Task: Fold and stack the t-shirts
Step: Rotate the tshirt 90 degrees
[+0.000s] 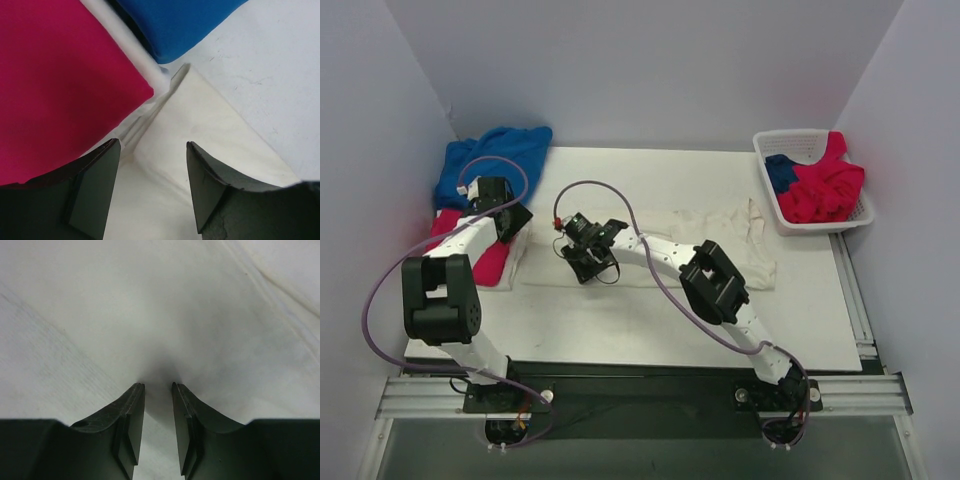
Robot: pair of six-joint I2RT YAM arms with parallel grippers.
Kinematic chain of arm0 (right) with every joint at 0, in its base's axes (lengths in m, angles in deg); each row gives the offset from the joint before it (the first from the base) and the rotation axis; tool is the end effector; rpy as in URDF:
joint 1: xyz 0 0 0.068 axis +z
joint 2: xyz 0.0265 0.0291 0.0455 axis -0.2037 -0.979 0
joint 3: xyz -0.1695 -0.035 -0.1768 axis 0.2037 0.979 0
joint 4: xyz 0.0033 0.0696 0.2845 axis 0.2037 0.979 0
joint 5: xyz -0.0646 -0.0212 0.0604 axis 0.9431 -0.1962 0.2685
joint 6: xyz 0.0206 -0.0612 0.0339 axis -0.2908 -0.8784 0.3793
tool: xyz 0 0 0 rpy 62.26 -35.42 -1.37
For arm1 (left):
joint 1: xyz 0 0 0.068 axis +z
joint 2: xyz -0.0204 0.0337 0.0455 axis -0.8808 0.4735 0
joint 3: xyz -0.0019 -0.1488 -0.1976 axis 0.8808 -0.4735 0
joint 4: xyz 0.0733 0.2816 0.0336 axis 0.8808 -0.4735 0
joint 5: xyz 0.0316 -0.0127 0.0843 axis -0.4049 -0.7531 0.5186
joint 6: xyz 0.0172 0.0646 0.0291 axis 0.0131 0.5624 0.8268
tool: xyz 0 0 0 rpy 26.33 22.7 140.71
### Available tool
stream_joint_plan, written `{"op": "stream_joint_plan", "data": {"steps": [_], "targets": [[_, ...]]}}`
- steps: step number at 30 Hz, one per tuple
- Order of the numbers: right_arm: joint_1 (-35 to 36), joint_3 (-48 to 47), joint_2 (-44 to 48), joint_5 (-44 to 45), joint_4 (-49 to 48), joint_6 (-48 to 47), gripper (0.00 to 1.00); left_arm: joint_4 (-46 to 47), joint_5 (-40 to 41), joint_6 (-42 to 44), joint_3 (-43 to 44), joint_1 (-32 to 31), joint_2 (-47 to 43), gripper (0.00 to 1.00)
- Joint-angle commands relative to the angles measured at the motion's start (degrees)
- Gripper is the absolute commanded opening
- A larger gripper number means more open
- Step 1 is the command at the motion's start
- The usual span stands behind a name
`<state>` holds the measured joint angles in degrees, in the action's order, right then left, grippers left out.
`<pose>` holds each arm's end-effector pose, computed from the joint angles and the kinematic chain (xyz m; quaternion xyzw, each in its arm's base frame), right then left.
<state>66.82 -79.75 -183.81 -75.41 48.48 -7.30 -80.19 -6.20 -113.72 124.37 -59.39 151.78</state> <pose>0.3134 0.4645 0.1230 -0.3465 0.8610 0.2662 0.2604 0.3968 0.0254 0.1488 -0.3935 0.8470 -0.0601 0.3524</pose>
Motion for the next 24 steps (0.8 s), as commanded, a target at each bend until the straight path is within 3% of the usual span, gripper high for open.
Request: {"op": "stream_joint_plan", "data": {"steps": [1, 11, 14, 19, 22, 24], "targets": [[3.3, 8.9, 3.5, -1.7, 8.2, -2.3, 0.3, 1.9, -3.2, 1.9, 4.6, 0.1, 2.0, 0.66], [9.5, 16.8, 14.6, -10.5, 10.6, -4.6, 0.28, 2.8, -5.7, 3.2, 10.0, 0.1, 7.6, 0.66], [12.6, 17.1, 16.8, -9.4, 12.1, -5.1, 0.26, 2.9, -6.7, 3.6, 10.9, 0.0, 9.0, 0.66], [10.1, 21.0, 22.8, 8.4, 11.4, 1.4, 0.25, 3.6, -8.6, 4.5, 11.1, -0.2, 10.1, 0.66], [4.4, 24.4, 28.4, 21.2, 11.0, 8.0, 0.26, 3.6, -8.6, 4.8, 11.0, -0.5, 10.2, 0.66], [0.8, 26.7, 33.6, 24.8, 10.2, 11.7, 0.31, 3.6, -8.5, 4.7, 10.4, -0.8, 9.7, 0.66]]}}
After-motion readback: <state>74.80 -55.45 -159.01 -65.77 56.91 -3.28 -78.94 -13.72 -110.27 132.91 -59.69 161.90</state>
